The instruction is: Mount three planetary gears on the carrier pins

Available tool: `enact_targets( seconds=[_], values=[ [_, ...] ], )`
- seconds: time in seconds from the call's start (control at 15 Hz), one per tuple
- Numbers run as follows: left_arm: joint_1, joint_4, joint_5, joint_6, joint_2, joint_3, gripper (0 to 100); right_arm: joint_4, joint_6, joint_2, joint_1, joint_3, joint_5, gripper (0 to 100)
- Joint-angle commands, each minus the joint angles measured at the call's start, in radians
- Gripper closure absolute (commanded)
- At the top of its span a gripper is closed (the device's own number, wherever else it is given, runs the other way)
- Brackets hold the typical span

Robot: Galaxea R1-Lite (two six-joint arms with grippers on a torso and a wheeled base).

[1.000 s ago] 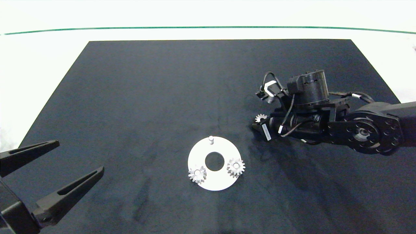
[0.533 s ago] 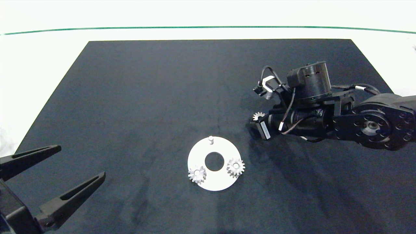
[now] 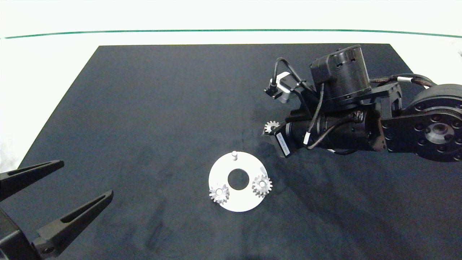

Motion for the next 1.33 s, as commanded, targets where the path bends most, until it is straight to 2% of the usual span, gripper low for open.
enact_targets(
  seconds=[0.07, 0.33, 0.87, 1.13, 1.33],
  values=[
    [-0.002, -0.005, 0.0, 0.0, -0.024, -0.005, 0, 0.017, -0.002, 0.003, 0.045, -0.019, -0.005, 75],
    [0.0, -0.004, 0.0, -0.001, -0.061, -0.017, 0, 0.075, -0.002, 0.015, 0.074, -0.019, -0.012, 75],
    [0.0, 0.001, 0.0, -0.001, -0.089, -0.015, 0, 0.075, 0.0, 0.116, 0.116, -0.098, -0.012, 75],
    [0.0, 0.001, 0.0, -0.001, -0.089, -0.017, 0, 0.078, -0.005, 0.138, 0.125, -0.112, -0.032, 75],
    [0.0, 0.001, 0.0, -0.001, -0.089, -0.015, 0, 0.08, -0.005, 0.153, 0.128, -0.118, -0.035, 75]
  ],
)
